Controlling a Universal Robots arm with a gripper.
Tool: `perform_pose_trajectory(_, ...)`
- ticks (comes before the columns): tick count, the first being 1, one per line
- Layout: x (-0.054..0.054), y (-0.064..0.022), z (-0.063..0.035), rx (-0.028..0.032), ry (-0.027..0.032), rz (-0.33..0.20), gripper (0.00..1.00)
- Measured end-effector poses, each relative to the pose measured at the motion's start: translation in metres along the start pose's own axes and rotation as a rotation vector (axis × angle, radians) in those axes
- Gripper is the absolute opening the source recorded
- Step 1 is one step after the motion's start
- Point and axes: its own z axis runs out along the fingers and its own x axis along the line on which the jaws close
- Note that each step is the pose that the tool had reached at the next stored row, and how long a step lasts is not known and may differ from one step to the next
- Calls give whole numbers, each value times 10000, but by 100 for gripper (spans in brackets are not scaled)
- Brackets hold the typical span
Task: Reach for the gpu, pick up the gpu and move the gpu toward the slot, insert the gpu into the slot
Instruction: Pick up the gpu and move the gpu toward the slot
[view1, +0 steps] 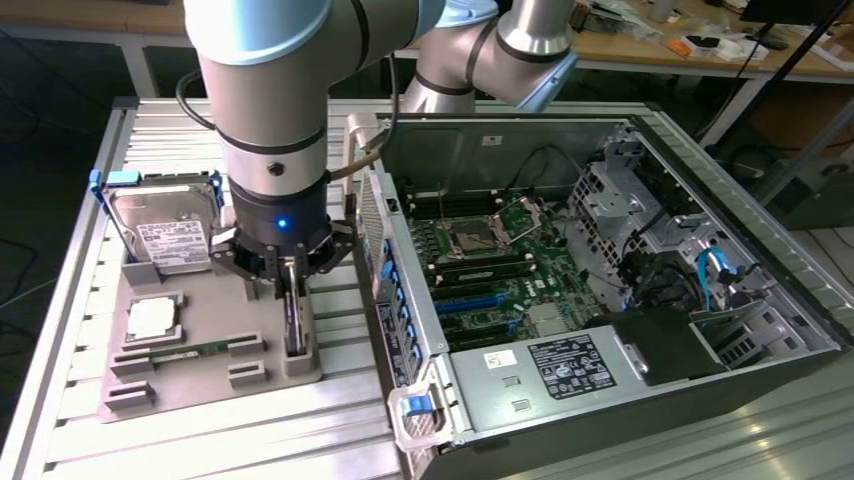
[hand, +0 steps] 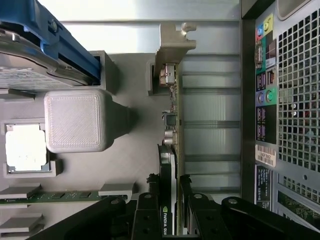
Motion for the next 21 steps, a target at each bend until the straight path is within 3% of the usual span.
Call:
perform_pose_trajectory(8,-2,5,-126,1,1,0,27)
perform_pose_trajectory(21,-7,24,-515,59,2,0,27)
